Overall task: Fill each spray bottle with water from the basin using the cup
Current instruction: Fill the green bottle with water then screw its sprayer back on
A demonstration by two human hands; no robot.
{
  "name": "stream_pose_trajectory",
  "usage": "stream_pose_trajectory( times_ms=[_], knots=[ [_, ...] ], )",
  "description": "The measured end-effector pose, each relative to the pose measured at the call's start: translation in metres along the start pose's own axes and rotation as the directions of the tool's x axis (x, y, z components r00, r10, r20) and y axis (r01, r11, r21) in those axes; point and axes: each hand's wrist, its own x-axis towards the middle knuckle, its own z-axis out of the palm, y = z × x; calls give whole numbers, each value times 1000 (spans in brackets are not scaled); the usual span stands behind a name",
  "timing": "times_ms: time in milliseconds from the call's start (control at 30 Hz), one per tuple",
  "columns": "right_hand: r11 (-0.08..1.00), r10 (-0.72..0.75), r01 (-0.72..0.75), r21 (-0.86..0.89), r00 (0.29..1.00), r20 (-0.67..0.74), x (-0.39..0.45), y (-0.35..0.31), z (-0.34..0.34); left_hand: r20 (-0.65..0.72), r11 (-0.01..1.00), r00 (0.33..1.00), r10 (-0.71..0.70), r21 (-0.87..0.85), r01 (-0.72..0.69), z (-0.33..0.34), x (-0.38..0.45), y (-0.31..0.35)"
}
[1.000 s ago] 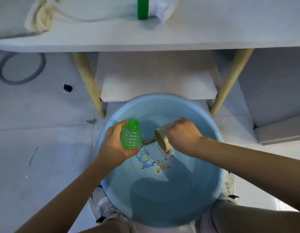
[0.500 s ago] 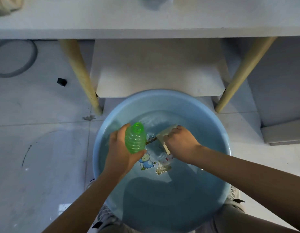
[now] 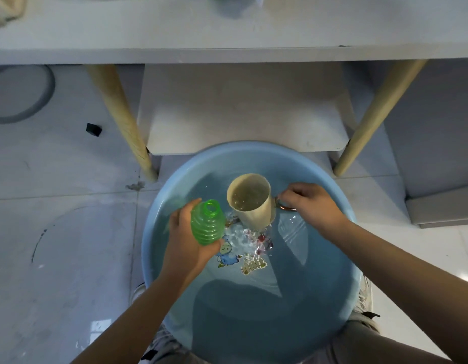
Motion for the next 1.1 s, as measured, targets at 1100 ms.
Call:
stream_pose_trajectory(
  times_ms=[1100],
  knots=[
    [500, -845, 599, -625, 495, -200, -22, -30, -1, 59, 996, 998, 25, -92, -19, 17, 8, 15]
  ],
)
